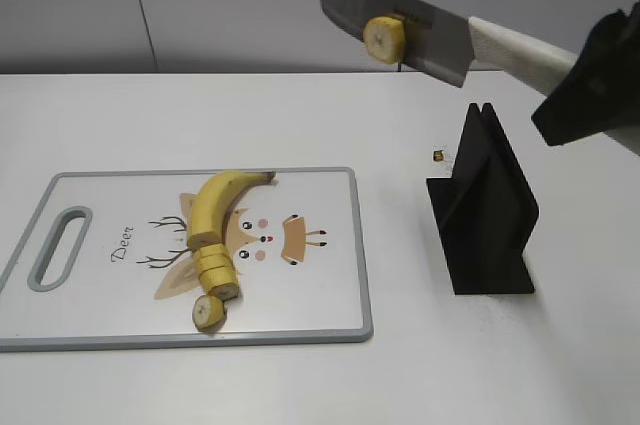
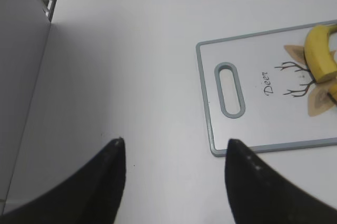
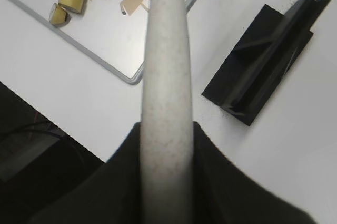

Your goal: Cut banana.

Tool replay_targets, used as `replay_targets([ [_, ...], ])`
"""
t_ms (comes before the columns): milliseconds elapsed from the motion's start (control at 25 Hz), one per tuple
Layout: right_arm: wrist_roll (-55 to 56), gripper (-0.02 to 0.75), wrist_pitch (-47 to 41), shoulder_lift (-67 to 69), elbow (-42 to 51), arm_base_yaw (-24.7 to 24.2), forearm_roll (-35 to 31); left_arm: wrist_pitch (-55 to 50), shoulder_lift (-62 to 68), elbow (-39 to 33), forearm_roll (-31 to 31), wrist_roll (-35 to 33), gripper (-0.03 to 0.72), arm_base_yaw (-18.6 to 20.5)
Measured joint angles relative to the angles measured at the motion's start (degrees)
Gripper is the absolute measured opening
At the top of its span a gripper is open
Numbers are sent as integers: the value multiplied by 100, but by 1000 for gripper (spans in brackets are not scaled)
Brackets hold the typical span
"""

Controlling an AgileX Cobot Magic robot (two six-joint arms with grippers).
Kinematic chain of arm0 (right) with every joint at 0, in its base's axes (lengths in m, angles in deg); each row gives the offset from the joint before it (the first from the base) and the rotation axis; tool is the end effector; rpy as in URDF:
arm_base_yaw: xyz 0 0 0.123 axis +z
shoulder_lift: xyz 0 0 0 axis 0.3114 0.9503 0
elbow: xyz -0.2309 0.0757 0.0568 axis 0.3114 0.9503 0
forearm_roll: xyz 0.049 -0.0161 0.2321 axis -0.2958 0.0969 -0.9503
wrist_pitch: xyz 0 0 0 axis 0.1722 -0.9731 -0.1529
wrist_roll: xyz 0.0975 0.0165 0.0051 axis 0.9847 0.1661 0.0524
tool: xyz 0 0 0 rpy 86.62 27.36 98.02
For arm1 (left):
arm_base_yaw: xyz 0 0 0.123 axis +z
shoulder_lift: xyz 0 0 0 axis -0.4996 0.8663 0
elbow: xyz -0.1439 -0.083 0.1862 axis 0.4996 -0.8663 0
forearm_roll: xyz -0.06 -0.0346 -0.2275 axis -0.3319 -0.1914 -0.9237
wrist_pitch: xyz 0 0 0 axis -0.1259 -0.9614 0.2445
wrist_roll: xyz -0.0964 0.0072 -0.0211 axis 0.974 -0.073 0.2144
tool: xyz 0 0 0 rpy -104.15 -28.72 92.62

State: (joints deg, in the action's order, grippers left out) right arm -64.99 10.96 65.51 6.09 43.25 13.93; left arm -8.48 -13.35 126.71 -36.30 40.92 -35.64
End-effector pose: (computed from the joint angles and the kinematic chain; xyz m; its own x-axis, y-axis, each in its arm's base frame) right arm 0.2050 0.1214 0.3095 -0.7437 -0.4109 -0.5273 -0.5652 0.8077 0.1677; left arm 0.0699 -0.0016 0.3316 -0.6349 0.1744 -0.7526 0.1289 0.9845 0.1194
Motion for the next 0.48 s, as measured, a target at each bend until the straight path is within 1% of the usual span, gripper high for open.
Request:
replay_targets([
  [160,789,160,87,-553,384,0,41,-89,-595,-139,-41,18,581,0],
  [280,1288,160,126,-937,696,0,101,-143,-1124,-443,-110,18,578,0],
  [360,1652,160,133,-1180,927,0,237,-185,-1523,-718,-212,18,576,0],
  [480,2267,160,189,-1533,1251,0,640,-211,-2080,-1078,-409,18,575,0],
])
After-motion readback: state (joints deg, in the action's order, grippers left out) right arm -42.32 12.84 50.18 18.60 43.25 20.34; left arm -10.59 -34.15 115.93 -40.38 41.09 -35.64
